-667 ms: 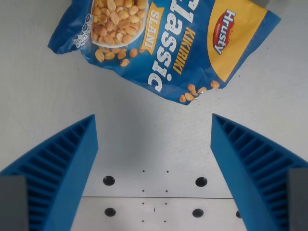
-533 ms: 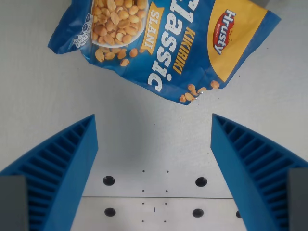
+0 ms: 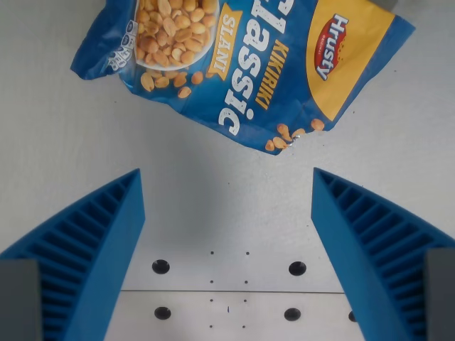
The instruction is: Move above the blue bag
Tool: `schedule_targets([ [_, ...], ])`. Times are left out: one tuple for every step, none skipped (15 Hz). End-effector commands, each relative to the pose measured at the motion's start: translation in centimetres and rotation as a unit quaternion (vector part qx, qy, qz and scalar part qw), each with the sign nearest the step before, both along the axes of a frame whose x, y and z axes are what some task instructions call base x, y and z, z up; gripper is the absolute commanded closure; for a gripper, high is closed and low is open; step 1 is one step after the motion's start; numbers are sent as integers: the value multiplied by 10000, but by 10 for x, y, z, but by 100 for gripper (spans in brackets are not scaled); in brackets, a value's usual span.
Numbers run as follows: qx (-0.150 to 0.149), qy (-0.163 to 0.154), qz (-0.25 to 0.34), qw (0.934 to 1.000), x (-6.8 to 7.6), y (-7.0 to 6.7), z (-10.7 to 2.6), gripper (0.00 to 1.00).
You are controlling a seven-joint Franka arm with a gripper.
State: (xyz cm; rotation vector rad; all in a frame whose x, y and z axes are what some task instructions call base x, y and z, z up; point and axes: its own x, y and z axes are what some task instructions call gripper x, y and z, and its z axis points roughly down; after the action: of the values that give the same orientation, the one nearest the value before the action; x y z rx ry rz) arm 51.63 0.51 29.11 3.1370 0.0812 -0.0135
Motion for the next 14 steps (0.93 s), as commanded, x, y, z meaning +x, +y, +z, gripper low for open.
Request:
schedule_targets([
  [2, -42, -22, 10000, 2, -1, -2, 0],
  [2, -55, -25, 10000, 3, -1, -3, 0],
  [2, -66, -29, 10000, 4, -2, -4, 0],
  [2, -76, -34, 10000, 6, -2, -5, 0],
  [2, -81, -37, 10000, 7, -2, -6, 0],
  [0, -84, -36, 10000, 8, -3, -8, 0],
  [0, -77, -42, 10000, 10, -3, -9, 0],
  [0, -64, -44, 10000, 11, -4, -11, 0],
  [0, -59, -44, 10000, 13, -5, -12, 0],
  [0, -45, -44, 10000, 15, -5, -14, 0],
  [0, -28, -42, 10000, 17, -6, -16, 0],
  [2, -24, -41, 10000, 19, -7, -18, 0],
  [2, -13, -47, 10000, 21, -7, -20, 0],
  [2, 7, -48, 10000, 23, -8, -22, 0],
])
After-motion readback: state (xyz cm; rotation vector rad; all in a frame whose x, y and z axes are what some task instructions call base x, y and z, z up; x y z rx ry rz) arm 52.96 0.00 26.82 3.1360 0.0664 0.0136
